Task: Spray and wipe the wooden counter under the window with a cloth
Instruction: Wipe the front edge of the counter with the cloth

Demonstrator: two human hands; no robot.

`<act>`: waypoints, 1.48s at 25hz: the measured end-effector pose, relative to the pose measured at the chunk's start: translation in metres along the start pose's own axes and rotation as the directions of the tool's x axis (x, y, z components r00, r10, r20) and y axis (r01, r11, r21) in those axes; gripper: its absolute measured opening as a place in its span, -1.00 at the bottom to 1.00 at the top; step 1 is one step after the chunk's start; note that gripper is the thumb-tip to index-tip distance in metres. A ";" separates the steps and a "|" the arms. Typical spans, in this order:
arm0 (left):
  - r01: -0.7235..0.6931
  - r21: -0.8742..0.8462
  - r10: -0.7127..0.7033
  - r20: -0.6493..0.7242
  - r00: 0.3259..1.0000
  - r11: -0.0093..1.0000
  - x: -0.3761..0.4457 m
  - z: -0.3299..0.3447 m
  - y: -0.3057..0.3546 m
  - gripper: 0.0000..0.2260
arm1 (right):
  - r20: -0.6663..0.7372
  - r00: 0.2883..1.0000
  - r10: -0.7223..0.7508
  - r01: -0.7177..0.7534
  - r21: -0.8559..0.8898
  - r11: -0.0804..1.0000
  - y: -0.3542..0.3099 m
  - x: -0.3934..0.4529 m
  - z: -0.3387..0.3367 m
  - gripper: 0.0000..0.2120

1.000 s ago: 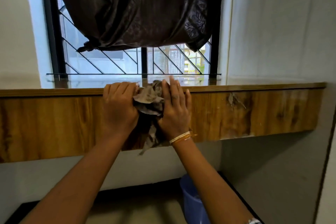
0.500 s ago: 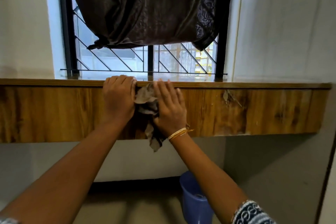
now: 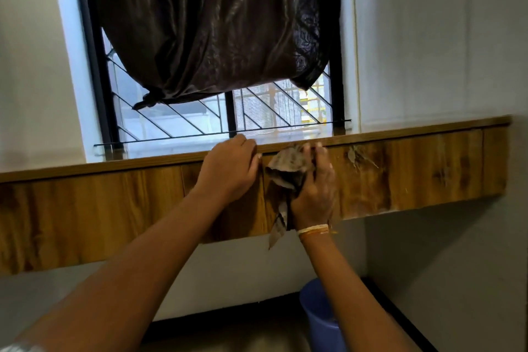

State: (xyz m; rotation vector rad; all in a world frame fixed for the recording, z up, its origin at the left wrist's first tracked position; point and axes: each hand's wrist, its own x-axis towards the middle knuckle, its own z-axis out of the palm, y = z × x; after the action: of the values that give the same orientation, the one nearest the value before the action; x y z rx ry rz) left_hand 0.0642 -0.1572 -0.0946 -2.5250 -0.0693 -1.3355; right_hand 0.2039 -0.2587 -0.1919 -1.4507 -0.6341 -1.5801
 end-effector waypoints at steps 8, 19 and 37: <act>-0.178 0.268 0.109 0.253 0.961 0.947 0.057 0.014 0.029 -0.50 | -0.048 0.971 0.234 -0.236 -0.031 0.971 0.048 -0.031 -0.037 -0.80; -0.303 0.285 0.356 -0.154 0.922 0.909 0.058 0.048 0.027 -0.54 | 0.065 0.983 -0.173 0.170 0.042 0.985 0.042 -0.017 -0.022 -0.41; -0.322 0.209 0.359 -0.175 0.917 0.924 0.056 0.052 0.032 -0.62 | -0.173 0.959 0.226 -0.257 -0.189 0.948 0.115 0.083 -0.027 -0.56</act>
State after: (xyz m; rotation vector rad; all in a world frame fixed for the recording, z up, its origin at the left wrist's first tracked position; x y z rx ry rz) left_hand 0.1435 -0.1791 -0.0840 -2.1144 0.2747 -1.3719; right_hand 0.2931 -0.3591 -0.1388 -1.4826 -0.1960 -1.5761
